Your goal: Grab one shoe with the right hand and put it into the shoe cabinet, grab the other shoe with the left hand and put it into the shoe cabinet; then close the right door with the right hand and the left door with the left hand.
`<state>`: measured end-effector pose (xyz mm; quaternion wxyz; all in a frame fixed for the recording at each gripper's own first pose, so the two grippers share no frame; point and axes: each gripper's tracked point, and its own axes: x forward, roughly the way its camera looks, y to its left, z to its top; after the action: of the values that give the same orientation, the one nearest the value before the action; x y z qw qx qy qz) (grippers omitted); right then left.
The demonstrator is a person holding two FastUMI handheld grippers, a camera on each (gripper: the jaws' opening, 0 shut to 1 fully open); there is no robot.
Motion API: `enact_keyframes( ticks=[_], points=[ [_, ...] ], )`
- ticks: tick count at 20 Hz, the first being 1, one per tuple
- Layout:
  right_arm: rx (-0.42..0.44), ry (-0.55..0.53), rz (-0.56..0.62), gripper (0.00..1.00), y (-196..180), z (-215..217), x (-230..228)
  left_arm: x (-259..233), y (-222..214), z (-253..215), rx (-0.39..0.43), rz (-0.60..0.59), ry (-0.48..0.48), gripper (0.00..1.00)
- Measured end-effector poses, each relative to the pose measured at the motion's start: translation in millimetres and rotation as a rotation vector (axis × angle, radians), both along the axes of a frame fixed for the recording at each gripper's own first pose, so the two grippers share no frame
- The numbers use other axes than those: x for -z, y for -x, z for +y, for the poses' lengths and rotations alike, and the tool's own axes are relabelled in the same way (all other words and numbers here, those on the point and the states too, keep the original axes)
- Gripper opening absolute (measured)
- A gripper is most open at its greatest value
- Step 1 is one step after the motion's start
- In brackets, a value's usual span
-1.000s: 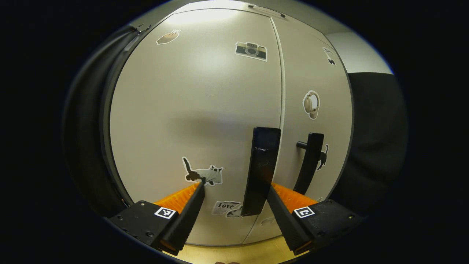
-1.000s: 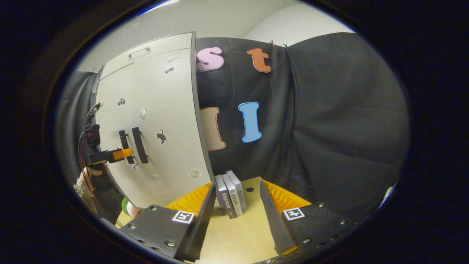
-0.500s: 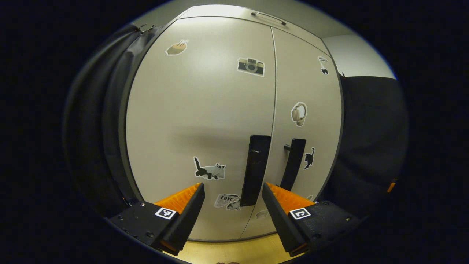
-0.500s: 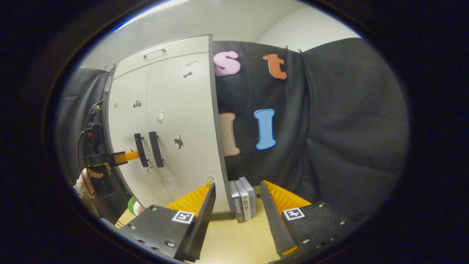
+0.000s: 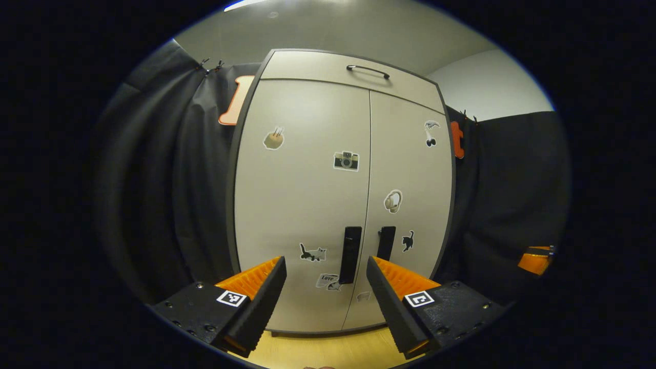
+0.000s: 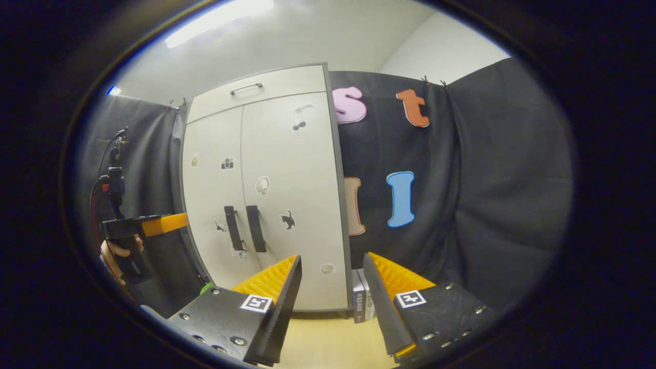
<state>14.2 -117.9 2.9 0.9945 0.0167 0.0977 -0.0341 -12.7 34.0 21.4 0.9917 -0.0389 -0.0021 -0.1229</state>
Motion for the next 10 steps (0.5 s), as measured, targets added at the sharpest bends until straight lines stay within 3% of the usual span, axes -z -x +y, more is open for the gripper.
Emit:
enact_keyframes(
  ticks=[5,6,10],
  points=[
    [-0.050,0.013,-0.054,0.73,1.0,17.6,-23.1,-20.6,31.0,11.1,-0.041,-0.056,-0.022,0.93],
    [-0.058,0.007,-0.061,0.73,1.3,21.0,-25.2,-22.6,35.8,13.2,-0.049,-0.062,-0.027,0.99],
    [-0.074,-0.004,-0.082,0.73,-1.3,28.1,-31.8,-23.9,50.3,23.0,-0.083,-0.079,-0.054,0.96]
  ],
)
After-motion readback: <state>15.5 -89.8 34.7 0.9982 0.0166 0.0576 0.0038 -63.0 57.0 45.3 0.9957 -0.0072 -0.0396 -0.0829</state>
